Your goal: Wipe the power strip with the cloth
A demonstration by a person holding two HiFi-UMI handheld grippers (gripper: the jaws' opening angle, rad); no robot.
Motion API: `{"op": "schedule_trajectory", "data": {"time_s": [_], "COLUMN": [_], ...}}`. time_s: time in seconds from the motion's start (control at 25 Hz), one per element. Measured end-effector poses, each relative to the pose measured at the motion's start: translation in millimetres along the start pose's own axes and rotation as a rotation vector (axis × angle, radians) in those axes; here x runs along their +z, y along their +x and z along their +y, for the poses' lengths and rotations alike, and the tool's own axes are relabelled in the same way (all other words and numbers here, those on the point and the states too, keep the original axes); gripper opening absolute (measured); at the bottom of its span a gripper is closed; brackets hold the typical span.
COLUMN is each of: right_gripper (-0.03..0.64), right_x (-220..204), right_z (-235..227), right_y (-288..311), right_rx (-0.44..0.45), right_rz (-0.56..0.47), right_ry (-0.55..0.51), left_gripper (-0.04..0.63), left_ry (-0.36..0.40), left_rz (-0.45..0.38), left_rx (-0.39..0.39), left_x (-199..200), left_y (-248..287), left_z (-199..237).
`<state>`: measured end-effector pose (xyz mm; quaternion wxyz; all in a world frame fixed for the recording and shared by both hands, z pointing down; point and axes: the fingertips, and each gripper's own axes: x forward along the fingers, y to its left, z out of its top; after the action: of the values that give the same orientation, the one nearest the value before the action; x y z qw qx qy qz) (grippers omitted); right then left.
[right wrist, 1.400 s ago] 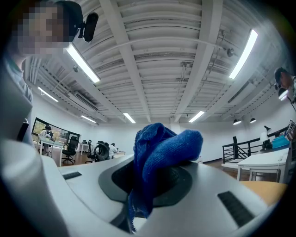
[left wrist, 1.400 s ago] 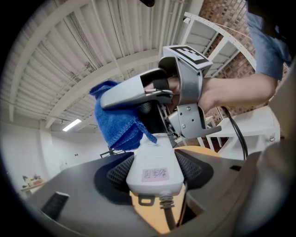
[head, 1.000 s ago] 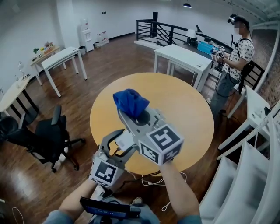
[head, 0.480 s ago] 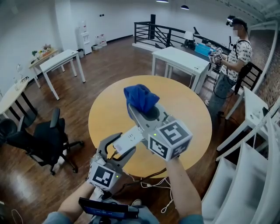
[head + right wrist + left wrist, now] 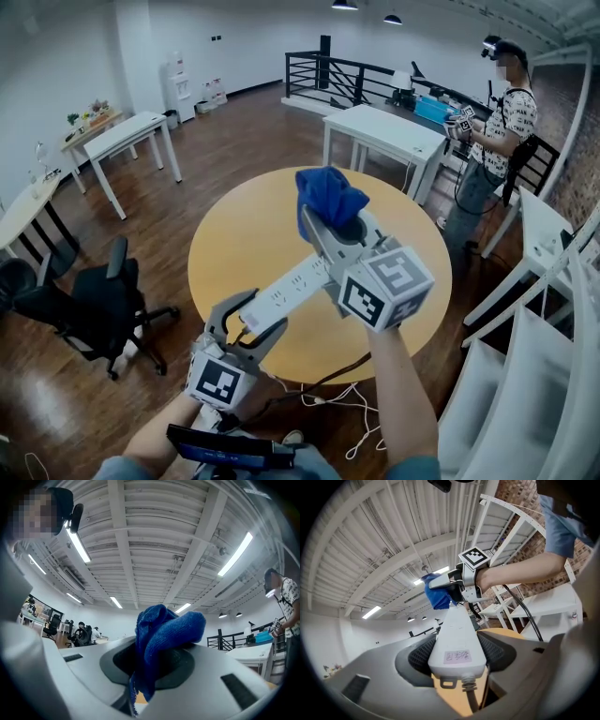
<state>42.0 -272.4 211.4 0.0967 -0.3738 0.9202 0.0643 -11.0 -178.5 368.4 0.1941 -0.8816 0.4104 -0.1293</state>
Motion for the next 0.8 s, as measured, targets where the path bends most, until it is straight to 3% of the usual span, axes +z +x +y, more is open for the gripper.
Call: {"op": "schedule_trajectory", "data": {"time_s": [0.48,0.8], "right_gripper": [0.067,0.067], "right_x": [-1,-7], "right_z": [-29,-31], "right_y": [-12,-19], "right_rx": [-0.070,-0.082], "right_rz": [0.001,0.001], "right_ry": [0.001,0.013], "left_gripper": [0.282,0.282], "left_ry": [0.007,-0.034], "left_rz": [-0.004,-0.009], "left_rx": [0.000,0.020], "left_x": [0,-3], "left_y": [-2,-4], "left_z": [-1,8]}}
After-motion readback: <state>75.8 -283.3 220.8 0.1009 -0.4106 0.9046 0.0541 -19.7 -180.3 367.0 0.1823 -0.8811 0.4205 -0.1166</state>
